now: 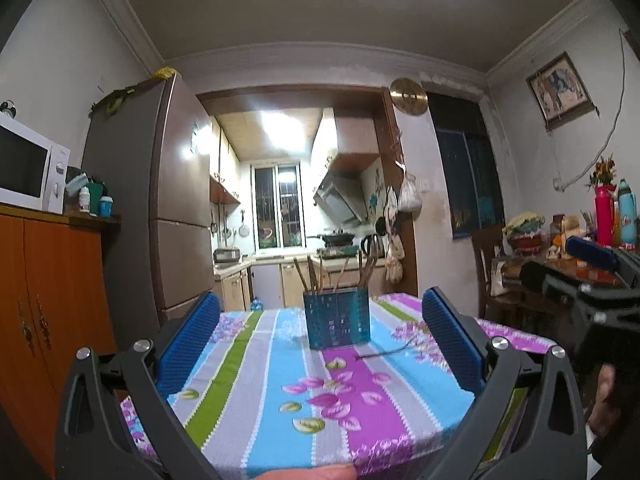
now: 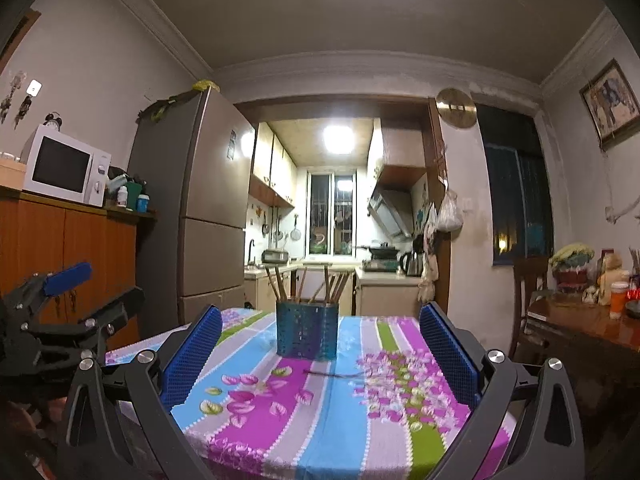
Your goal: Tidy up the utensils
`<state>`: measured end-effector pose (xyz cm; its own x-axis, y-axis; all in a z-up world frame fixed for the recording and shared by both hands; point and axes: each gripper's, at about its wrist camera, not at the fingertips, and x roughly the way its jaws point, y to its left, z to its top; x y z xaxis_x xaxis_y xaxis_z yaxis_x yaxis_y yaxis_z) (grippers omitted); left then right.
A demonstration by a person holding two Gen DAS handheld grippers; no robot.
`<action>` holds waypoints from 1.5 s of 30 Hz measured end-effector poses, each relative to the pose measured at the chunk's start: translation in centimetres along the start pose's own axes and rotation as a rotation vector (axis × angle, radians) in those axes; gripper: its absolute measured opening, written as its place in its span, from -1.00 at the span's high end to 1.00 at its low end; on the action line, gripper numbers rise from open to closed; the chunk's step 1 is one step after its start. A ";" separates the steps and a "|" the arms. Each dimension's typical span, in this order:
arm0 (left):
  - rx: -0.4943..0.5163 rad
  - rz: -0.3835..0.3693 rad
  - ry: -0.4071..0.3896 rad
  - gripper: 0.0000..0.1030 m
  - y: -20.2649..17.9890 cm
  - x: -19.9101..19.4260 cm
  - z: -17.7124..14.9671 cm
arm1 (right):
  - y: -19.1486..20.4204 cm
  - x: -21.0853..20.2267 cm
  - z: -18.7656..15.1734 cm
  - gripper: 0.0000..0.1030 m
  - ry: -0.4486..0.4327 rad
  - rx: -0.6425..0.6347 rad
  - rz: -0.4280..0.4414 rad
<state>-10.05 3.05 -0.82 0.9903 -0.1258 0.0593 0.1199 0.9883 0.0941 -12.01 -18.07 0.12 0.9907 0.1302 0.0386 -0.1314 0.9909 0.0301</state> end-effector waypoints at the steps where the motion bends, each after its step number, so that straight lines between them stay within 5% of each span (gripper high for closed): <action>1: 0.000 0.000 0.006 -0.90 0.0 0.2 -0.2 | -0.1 0.1 -0.2 -0.92 0.001 0.002 -0.005; 22: 0.021 0.031 0.066 -0.90 -0.2 1.3 -3.7 | -0.9 1.7 -4.6 -0.92 0.064 0.008 -0.019; 45: -0.055 0.005 0.110 -0.90 0.2 3.6 -3.0 | -0.9 2.4 -4.5 -0.92 0.061 0.006 -0.009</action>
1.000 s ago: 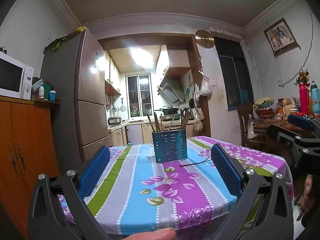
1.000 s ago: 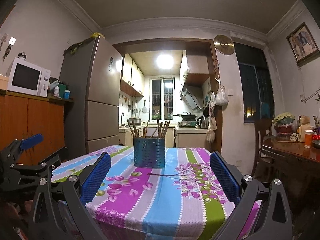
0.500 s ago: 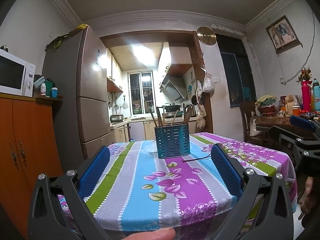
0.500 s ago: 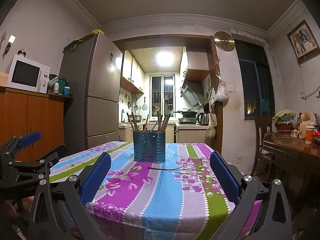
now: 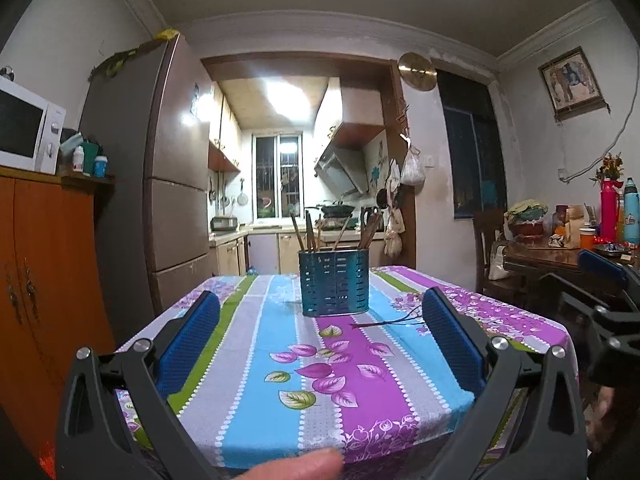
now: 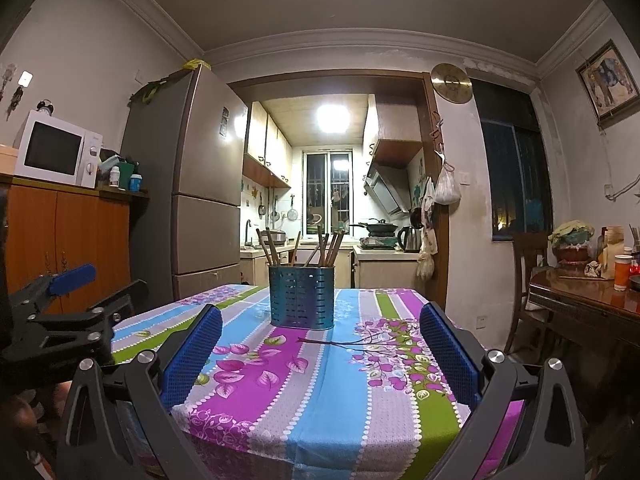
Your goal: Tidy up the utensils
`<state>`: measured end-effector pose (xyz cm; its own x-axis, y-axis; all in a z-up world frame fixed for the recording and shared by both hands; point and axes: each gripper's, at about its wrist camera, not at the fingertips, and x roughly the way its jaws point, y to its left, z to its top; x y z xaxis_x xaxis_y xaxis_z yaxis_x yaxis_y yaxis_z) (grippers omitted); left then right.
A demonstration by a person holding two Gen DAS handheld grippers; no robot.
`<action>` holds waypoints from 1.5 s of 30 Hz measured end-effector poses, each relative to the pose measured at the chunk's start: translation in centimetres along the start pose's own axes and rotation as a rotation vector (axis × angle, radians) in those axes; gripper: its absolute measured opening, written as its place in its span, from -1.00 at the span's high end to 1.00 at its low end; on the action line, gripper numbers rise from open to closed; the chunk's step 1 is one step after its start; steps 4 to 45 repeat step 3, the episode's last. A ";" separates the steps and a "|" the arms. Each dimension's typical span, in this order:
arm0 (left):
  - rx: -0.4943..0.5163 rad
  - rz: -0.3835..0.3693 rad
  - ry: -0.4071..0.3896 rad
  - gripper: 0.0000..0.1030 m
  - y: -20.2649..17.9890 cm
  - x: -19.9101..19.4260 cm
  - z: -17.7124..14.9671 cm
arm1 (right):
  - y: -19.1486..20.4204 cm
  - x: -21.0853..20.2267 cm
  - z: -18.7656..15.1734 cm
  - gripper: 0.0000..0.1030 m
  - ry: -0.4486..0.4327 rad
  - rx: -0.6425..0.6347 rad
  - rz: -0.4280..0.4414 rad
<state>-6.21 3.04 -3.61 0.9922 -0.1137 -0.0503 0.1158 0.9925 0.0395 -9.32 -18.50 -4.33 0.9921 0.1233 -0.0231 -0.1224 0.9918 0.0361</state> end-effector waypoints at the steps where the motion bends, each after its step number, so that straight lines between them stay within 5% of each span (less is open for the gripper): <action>1: -0.001 0.004 0.010 -0.90 0.0 0.3 0.0 | 0.0 0.1 0.0 -0.92 0.003 0.000 -0.002; 45: -0.006 0.010 0.029 -0.90 0.0 0.8 0.0 | -0.3 0.5 0.0 -0.92 0.016 0.000 -0.008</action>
